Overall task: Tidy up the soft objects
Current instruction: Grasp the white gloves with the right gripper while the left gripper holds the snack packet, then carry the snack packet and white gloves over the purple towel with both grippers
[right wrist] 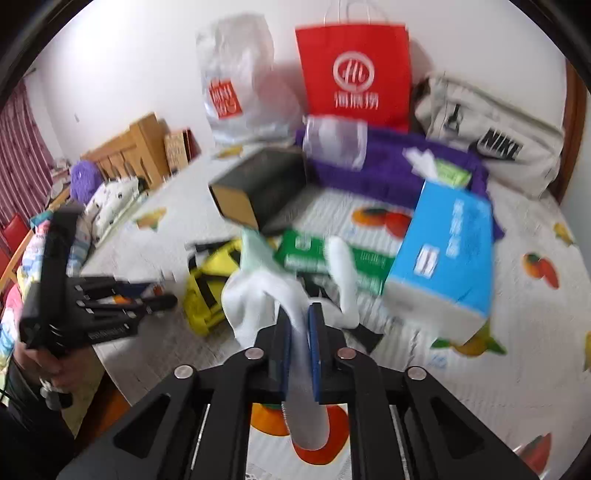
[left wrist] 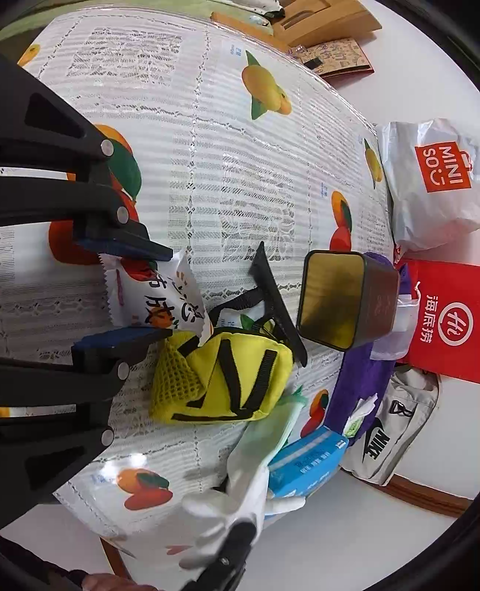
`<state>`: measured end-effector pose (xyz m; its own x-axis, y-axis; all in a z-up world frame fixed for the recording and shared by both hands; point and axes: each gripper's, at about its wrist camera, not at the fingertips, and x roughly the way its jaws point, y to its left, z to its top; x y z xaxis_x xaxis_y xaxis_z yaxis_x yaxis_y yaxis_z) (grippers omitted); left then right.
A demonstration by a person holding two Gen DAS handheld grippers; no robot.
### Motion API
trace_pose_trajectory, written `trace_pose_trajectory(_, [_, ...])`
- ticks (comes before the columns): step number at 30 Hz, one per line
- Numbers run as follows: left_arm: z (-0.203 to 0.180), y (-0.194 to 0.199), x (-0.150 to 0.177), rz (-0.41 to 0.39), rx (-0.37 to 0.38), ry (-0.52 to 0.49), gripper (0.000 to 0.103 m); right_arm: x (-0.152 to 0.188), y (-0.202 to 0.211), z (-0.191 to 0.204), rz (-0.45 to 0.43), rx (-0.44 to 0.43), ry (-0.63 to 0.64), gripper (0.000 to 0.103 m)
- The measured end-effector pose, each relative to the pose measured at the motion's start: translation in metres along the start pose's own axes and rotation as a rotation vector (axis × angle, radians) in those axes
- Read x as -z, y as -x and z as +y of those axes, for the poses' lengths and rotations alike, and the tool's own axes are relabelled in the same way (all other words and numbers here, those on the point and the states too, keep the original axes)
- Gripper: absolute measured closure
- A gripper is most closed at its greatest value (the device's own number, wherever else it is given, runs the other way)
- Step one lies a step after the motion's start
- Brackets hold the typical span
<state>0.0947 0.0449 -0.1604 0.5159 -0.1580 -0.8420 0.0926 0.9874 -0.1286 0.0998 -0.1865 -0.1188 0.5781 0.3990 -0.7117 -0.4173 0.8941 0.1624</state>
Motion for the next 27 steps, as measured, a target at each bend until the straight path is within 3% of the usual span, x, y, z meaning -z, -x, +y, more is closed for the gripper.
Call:
trace_pose_trajectory(9, [-0.003,0.027,-0.019,-0.042,-0.007,-0.006,0.071,-0.009,0.031,0.000,-0.030,-0.002,-0.013,0.099])
trace_pose_trajectory(14, [-0.003,0.026,-0.019,-0.037,-0.009,-0.007,0.071,0.012,0.016,-0.017,0.066,0.064,-0.034,0.098])
trace_pose_trajectory(17, [-0.001,0.024,-0.018,-0.034,-0.004,0.001,0.071,0.027,0.011,-0.032,0.117,0.050,-0.081,0.095])
trace_pose_trajectory(18, [0.000,0.023,-0.018,-0.033,-0.003,0.002,0.071,0.032,0.012,-0.036,0.126,0.035,-0.099,0.087])
trace_pose_trajectory(19, [0.000,0.022,-0.017,-0.032,-0.003,0.001,0.071,0.035,0.012,-0.036,0.133,0.022,-0.106,0.068])
trace_pose_trajectory(20, [0.000,0.020,-0.017,-0.029,-0.005,0.003,0.071,0.037,0.011,-0.037,0.134,0.016,-0.106,0.057])
trace_pose_trajectory(21, [0.001,0.019,-0.017,-0.025,-0.005,0.006,0.071,0.038,0.012,-0.035,0.123,0.024,-0.097,0.037])
trace_pose_trajectory(22, [0.001,0.016,-0.017,-0.020,-0.002,0.008,0.071,0.038,0.012,-0.033,0.108,0.032,-0.088,0.027])
trace_pose_trajectory(27, [0.000,0.010,-0.016,-0.003,0.009,0.010,0.071,0.034,-0.007,-0.018,0.102,-0.012,-0.076,0.024])
